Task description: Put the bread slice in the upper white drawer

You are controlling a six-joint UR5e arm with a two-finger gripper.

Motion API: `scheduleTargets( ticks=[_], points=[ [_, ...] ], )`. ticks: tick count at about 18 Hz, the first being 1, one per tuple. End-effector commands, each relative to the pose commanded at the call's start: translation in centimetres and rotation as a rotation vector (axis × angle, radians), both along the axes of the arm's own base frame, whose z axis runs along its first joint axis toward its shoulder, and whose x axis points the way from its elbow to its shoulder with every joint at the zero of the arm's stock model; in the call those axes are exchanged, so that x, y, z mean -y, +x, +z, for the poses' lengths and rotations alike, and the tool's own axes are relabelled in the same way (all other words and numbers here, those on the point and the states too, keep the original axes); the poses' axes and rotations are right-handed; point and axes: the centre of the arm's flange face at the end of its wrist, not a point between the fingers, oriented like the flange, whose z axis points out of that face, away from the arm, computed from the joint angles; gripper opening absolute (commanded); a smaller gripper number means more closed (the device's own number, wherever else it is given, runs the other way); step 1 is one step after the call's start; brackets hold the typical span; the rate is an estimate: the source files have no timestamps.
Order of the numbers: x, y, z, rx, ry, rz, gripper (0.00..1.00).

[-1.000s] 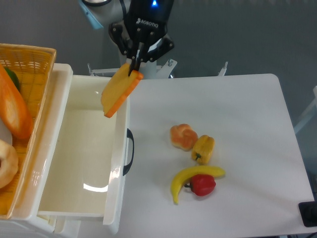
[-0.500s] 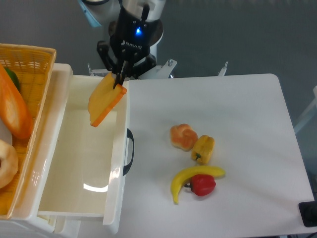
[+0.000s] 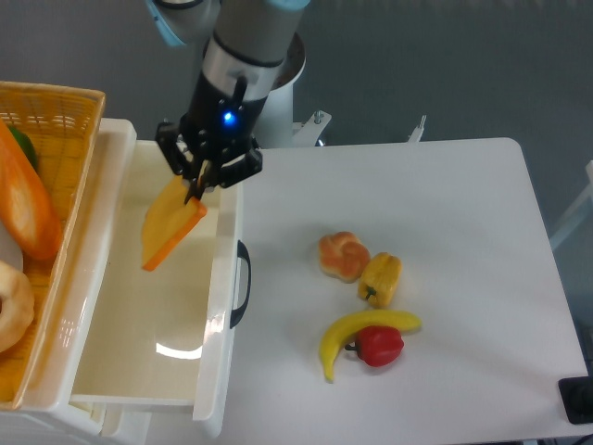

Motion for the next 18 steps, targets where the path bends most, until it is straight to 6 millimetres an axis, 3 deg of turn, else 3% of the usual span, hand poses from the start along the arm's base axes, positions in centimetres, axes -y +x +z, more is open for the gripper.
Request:
scheduleTargets(
  ticks=[2,4,6,11,15,17,18],
  points=[
    [-0.2,-0.1,0.0,-0.001,0.002,-0.002,0.37],
    [-0.2,-0.2,0.3,-0.022,0.018,-0.024,0.63],
    [-0.2,-0.3,0.5,-0.033,0.026,-0.028,0.75],
    [0.2,-0.8,1.0,-0.045,0.034,-0.021,0.79],
    [2.3,-3.7,2.3,-0.069,0.051,0.044,0.81],
    [4.5,-6.2,3.2,-0.119,0.052,0.066,1.00],
    [5.1,-6.9,3.3,-0.157,0.046,0.042,1.00]
  ],
)
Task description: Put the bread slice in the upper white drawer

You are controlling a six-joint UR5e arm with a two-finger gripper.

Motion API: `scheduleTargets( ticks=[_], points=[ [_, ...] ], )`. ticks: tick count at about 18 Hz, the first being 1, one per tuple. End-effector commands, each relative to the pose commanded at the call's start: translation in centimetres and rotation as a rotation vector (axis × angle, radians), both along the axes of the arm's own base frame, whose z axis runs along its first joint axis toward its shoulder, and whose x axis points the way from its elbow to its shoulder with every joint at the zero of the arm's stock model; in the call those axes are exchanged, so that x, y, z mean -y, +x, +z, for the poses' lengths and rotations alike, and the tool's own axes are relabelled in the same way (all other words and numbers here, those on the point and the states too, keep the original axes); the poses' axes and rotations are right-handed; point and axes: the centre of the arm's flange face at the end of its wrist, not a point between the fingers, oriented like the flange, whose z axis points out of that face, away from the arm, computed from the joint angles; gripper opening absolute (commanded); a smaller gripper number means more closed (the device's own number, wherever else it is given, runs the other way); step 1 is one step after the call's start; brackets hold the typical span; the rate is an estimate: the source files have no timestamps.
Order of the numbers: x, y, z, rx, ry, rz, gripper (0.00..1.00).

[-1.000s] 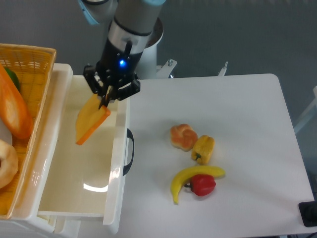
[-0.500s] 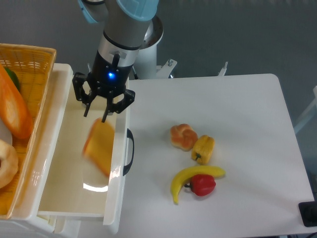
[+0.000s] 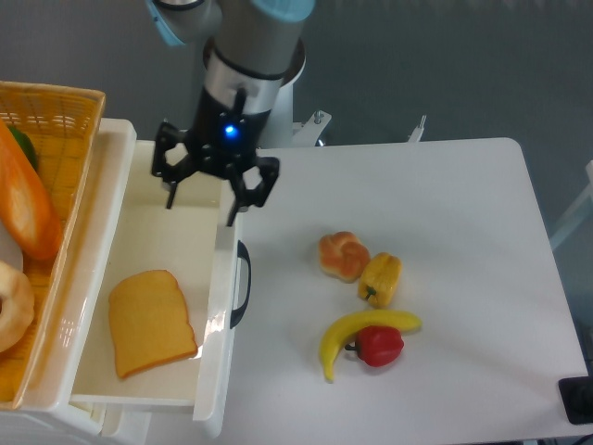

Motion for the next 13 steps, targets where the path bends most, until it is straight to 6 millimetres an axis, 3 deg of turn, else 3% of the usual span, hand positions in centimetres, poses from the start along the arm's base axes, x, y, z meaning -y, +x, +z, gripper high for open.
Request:
scheduleTargets(
  ticks=[6,9,13],
  points=[
    [1.0,-2.8,-1.2,-0.173,-0.089,-0.126,1.00],
    [0.8,-5.3,-5.0,-0.231,-0.255,-0.162,1.00],
    [0.5,-7.0,-8.2,-0.284,-0.387,-0.280,1.00]
  ],
)
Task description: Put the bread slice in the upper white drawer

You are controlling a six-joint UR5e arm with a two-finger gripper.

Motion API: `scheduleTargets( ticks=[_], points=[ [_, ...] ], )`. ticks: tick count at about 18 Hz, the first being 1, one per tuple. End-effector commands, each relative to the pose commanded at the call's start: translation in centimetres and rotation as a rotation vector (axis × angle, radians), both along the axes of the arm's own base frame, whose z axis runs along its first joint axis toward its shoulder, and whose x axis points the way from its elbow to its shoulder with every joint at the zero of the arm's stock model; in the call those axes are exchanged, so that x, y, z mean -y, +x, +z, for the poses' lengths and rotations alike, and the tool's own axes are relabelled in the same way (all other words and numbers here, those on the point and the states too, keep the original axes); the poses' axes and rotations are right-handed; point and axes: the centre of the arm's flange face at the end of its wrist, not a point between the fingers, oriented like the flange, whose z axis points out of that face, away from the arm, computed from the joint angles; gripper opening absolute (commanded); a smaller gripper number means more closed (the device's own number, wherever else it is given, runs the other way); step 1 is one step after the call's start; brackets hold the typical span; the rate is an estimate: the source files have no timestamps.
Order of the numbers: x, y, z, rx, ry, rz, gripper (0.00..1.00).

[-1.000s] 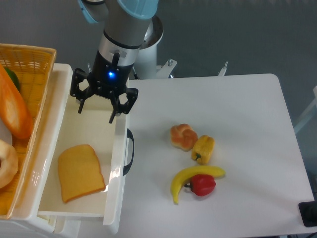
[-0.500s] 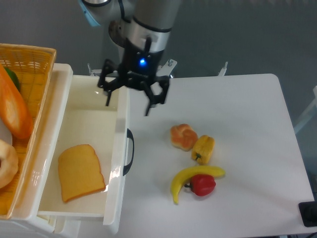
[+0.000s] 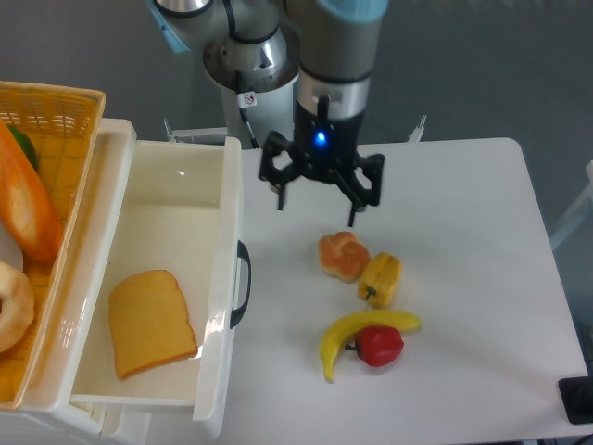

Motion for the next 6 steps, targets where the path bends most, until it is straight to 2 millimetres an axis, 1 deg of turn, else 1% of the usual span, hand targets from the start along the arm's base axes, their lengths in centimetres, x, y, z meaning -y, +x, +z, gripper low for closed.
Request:
scheduleTargets(
  ticks=[4,6],
  points=[
    [-0.3,-1.7,-2.0,-0.053,-0.062,-0.020,1.00],
    [-0.1,-1.9,-2.0,-0.072,-0.081,-0.018,1.00]
  ],
)
